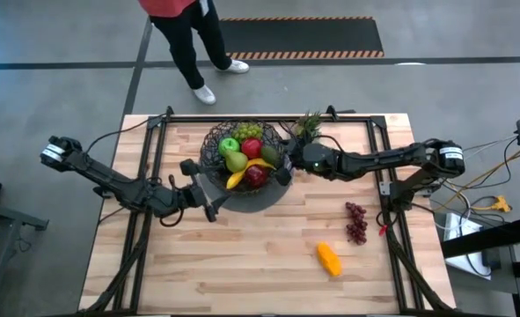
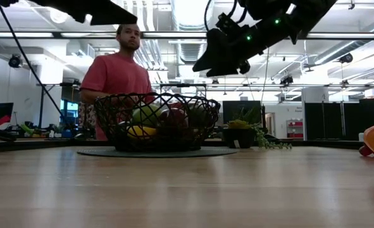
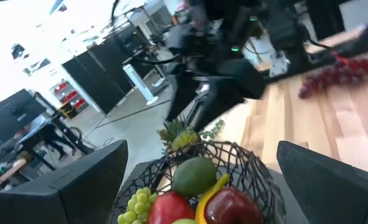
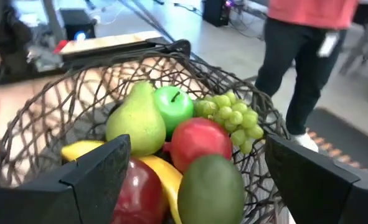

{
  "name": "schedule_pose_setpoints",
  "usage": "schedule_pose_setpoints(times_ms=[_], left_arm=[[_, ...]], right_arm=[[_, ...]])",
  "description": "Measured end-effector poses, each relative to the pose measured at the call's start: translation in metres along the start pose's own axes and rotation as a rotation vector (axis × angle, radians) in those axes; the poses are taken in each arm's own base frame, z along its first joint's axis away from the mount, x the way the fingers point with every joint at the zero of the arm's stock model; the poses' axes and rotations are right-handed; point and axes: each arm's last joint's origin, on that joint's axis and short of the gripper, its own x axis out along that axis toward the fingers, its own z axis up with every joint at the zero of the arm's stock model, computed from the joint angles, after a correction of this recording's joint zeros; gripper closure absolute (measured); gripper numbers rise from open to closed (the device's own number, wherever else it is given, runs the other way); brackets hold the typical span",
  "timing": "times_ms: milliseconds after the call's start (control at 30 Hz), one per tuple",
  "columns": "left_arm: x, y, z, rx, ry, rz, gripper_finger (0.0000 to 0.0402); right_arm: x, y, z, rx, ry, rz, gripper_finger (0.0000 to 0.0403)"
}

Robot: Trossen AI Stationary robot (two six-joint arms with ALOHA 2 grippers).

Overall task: Build produce basket
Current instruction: Adjust the pear in the black wire basket

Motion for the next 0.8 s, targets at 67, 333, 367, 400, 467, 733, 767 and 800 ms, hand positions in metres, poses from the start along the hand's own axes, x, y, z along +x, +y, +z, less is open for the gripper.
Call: schedule_pose_setpoints(times_ms=[67,333,367,400,467,733,767,800], left_arm=[[0.004,0.000,-0.001,-0.023,0.003,0.015,0.0009],[0.028,-0.012,-0.014,-0.050,0.079,0.073,0.0009],[0.031,-0.011,-0.014,-0.056,0.082,0.088,0.0009],[0.034,-0.010,-0.014,-0.059,0.086,0.099,0.0010],[0.040,-0.006,-0.015,-0.059,0.099,0.121,0.0015],[0.053,0.028,-0.018,-0.182,0.092,0.126,0.0067],[0.054,0.034,-0.019,-0.220,0.096,0.073,0.0074],[0.056,0.041,-0.020,-0.272,0.103,0.019,0.0083]], right_arm=[[-0.002,0.006,0.000,-0.062,-0.002,0.024,0.0051],[-0.016,0.038,-0.002,-0.235,-0.022,0.126,0.0057],[-0.019,0.043,-0.002,-0.250,-0.025,0.141,0.0060],[-0.022,0.047,-0.003,-0.259,-0.023,0.157,0.0064],[-0.027,0.056,-0.005,-0.278,-0.015,0.188,0.0073],[-0.049,0.074,-0.013,-0.304,0.060,0.261,0.0078],[-0.051,0.075,-0.014,-0.301,0.075,0.264,0.0078],[-0.053,0.075,-0.015,-0.295,0.087,0.267,0.0078]])
